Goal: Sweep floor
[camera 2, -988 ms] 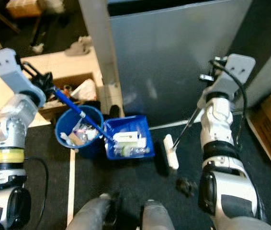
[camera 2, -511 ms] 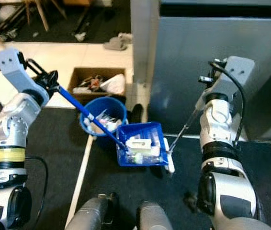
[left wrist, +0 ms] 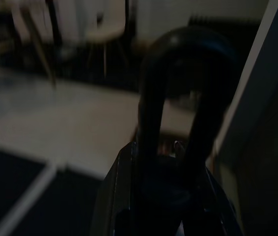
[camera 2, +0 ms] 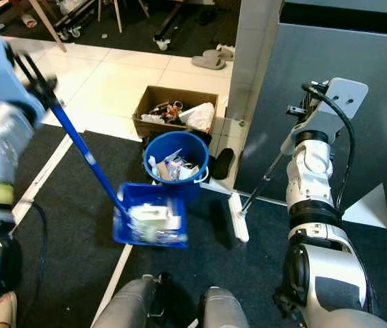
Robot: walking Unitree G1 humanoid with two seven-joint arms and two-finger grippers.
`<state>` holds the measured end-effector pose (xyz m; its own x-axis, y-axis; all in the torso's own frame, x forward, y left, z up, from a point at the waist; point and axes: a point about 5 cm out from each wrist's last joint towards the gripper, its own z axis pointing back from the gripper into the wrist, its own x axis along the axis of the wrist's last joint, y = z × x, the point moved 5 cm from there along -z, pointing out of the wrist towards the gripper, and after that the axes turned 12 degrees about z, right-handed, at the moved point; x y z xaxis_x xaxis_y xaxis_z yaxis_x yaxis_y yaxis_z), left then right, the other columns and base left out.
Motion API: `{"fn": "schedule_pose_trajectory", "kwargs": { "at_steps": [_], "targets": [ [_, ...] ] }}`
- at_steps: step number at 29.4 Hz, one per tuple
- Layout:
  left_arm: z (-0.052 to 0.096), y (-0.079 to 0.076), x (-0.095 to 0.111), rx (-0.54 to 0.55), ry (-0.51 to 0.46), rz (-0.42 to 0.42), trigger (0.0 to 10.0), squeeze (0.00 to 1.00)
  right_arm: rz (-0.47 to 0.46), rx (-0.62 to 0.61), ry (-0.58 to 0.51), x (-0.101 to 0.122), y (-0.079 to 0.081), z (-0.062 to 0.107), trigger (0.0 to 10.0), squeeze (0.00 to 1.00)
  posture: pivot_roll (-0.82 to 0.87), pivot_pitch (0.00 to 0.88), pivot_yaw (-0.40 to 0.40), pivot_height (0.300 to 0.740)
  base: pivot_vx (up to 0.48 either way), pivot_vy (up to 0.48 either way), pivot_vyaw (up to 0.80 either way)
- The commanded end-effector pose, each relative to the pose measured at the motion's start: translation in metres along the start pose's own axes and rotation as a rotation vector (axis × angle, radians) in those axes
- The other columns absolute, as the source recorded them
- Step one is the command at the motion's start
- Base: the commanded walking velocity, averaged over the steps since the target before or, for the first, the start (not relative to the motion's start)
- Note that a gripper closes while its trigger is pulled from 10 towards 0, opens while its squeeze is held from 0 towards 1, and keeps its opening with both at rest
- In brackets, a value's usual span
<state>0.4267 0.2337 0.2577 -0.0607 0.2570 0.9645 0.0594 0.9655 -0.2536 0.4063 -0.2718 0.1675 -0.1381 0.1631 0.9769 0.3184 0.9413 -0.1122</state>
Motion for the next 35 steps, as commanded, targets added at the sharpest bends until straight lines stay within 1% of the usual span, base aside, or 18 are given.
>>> {"fn": "schedule_pose_trajectory", "kwargs": {
  "at_steps": [1, 3, 4, 6, 9, 10, 12, 13, 14, 16, 19, 21, 22, 23, 28, 32, 33, 35],
  "targets": [
    [-0.004, -0.011, 0.034, -0.063, -0.104, -0.019, 10.0, 0.00, -0.019, -0.006, -0.053, 0.012, 0.001, -0.002, 10.0, 0.00, -0.04, 0.001, 0.059, 0.740, 0.000, 0.000, 0.00],
    [-0.007, -0.022, 0.048, -0.103, -0.130, -0.015, 10.0, 0.00, -0.017, -0.008, -0.054, 0.011, 0.000, -0.001, 10.0, 0.00, -0.04, 0.001, 0.060, 0.740, 0.000, 0.000, 0.00],
    [-0.010, -0.030, 0.055, -0.135, -0.133, -0.013, 10.0, 0.00, -0.016, -0.010, -0.055, 0.012, -0.001, -0.001, 10.0, 0.00, -0.04, 0.000, 0.062, 0.740, 0.000, 0.000, 0.00],
    [-0.012, -0.038, 0.058, -0.161, -0.123, -0.020, 10.0, 0.00, -0.014, -0.013, -0.057, 0.012, -0.002, -0.001, 10.0, 0.00, -0.04, 0.000, 0.064, 0.740, 0.000, 0.000, 0.00],
    [-0.014, -0.044, 0.058, -0.182, -0.107, -0.020, 10.0, 0.00, -0.012, -0.014, -0.057, 0.012, -0.002, -0.001, 10.0, 0.00, -0.04, 0.000, 0.065, 0.740, 0.000, 0.000, 0.00],
    [-0.015, -0.050, 0.061, -0.202, -0.108, -0.018, 10.0, 0.00, -0.011, -0.014, -0.057, 0.012, -0.002, -0.001, 10.0, 0.00, -0.04, 0.000, 0.064, 0.740, 0.000, 0.000, 0.00],
    [-0.017, -0.056, 0.065, -0.222, -0.112, -0.021, 10.0, 0.00, -0.010, -0.013, -0.056, 0.012, -0.002, -0.001, 10.0, 0.00, -0.04, 0.000, 0.064, 0.740, 0.000, 0.000, 0.00],
    [-0.018, -0.061, 0.071, -0.238, -0.129, -0.021, 10.0, 0.00, -0.010, -0.011, -0.056, 0.012, -0.001, -0.001, 10.0, 0.00, -0.04, 0.000, 0.063, 0.740, 0.000, 0.000, 0.00],
    [-0.018, -0.063, 0.074, -0.242, -0.138, -0.024, 10.0, 0.00, -0.010, -0.010, -0.057, 0.012, 0.000, -0.001, 10.0, 0.00, -0.04, 0.000, 0.063, 0.740, 0.000, 0.000, 0.00],
    [-0.018, -0.065, 0.077, -0.247, -0.143, -0.027, 10.0, 0.00, -0.010, -0.009, -0.057, 0.012, 0.000, -0.001, 10.0, 0.00, -0.04, 0.000, 0.063, 0.740, 0.000, 0.000, 0.00],
    [-0.018, -0.065, 0.097, -0.225, -0.192, -0.046, 10.0, 0.00, -0.012, -0.007, -0.057, 0.012, 0.001, -0.001, 10.0, 0.00, -0.03, 0.000, 0.062, 0.740, 0.000, 0.000, 0.00],
    [-0.018, -0.065, 0.100, -0.220, -0.200, -0.050, 10.0, 0.00, -0.012, -0.007, -0.056, 0.012, 0.001, -0.001, 10.0, 0.00, -0.03, 0.000, 0.061, 0.740, 0.000, 0.000, 0.00],
    [-0.018, -0.065, 0.104, -0.216, -0.212, -0.053, 10.0, 0.00, -0.012, -0.007, -0.056, 0.012, 0.002, -0.001, 10.0, 0.00, -0.03, 0.000, 0.061, 0.740, 0.000, 0.000, 0.00],
    [-0.017, -0.066, 0.119, -0.206, -0.260, -0.083, 10.0, 0.00, -0.014, -0.005, -0.054, 0.011, 0.003, -0.001, 10.0, 0.00, -0.03, 0.000, 0.062, 0.740, 0.000, 0.000, 0.00],
    [-0.017, -0.067, 0.127, -0.202, -0.282, -0.101, 10.0, 0.00, -0.016, -0.004, -0.054, 0.011, 0.004, -0.001, 10.0, 0.00, -0.03, 0.000, 0.061, 0.740, 0.000, 0.000, 0.00],
    [-0.018, -0.067, 0.133, -0.176, -0.315, -0.127, 10.0, 0.00, -0.018, -0.004, -0.054, 0.012, 0.004, -0.002, 10.0, 0.00, -0.03, 0.000, 0.061, 0.740, 0.000, 0.000, 0.00],
    [-0.019, -0.066, 0.132, -0.166, -0.318, -0.105, 10.0, 0.00, -0.018, -0.004, -0.055, 0.012, 0.004, -0.002, 10.0, 0.00, -0.03, 0.000, 0.060, 0.740, 0.000, 0.000, 0.00],
    [-0.019, -0.067, 0.129, -0.164, -0.320, -0.091, 10.0, 0.00, -0.018, -0.005, -0.055, 0.012, 0.003, -0.002, 10.0, 0.00, -0.03, 0.000, 0.060, 0.740, 0.000, 0.000, 0.00]
  ]
}}
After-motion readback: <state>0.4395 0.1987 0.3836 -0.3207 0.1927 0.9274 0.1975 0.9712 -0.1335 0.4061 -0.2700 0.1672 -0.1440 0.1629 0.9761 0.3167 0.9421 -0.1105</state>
